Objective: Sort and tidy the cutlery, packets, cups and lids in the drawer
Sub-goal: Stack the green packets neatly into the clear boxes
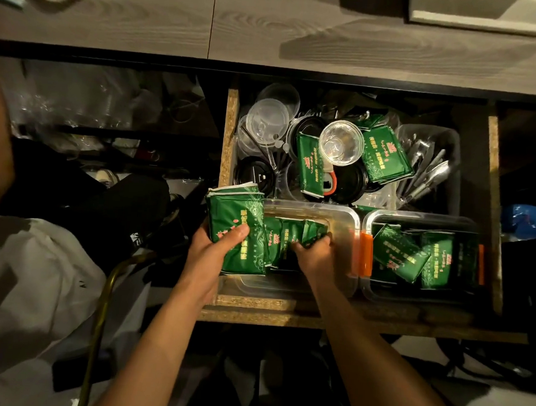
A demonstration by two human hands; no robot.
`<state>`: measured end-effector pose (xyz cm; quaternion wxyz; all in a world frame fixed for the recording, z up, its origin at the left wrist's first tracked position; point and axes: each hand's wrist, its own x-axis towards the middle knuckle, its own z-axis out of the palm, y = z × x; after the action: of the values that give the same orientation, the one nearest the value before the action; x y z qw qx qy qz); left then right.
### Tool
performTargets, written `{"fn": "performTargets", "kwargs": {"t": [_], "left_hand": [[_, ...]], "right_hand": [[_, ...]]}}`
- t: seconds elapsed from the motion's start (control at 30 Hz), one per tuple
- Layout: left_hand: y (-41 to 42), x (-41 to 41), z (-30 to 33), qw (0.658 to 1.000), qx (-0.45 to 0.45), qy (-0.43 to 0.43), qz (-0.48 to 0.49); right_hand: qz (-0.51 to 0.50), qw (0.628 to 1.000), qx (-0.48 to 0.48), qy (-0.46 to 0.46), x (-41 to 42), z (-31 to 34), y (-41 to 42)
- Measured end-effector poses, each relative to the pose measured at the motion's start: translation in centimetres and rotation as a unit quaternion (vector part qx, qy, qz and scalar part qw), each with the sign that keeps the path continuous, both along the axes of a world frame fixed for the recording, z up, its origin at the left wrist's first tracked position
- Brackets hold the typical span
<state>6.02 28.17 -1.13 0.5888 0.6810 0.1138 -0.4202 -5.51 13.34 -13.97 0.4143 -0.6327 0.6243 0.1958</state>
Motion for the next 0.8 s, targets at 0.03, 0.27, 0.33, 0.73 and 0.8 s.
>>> {"fn": "performTargets", "kwargs": {"t": [0.03, 0.27, 0.33, 0.73, 0.8], "left_hand": [[0.1, -0.1, -0.2, 1.0, 0.0, 0.002, 0.005], [0.9, -0.2, -0.5, 0.999, -0.022, 0.03, 0.035], [0.9, -0.2, -0.4, 0.999, -0.019, 0.03, 0.034], [-2.0, -1.4, 0.3, 0.997, 0.016, 0.074, -0.026], [-2.8, -1.8, 0.3, 0.996, 0.017, 0.082, -0.036]], "right_hand": [[0.033, 0.999, -0.027, 0.001, 0.0, -0.6, 0.3], [0.049, 0.991, -0.084, -0.096, -0.6, -0.3, 0.1], [-0.006, 0.983, -0.118, -0.137, -1.0, 1.3, 0.0], [-0.226, 0.88, -0.016, -0.418, -1.7, 15.1, -2.7], [-0.206, 0.875, 0.092, -0.428, -1.4, 16.7, -3.6]]}}
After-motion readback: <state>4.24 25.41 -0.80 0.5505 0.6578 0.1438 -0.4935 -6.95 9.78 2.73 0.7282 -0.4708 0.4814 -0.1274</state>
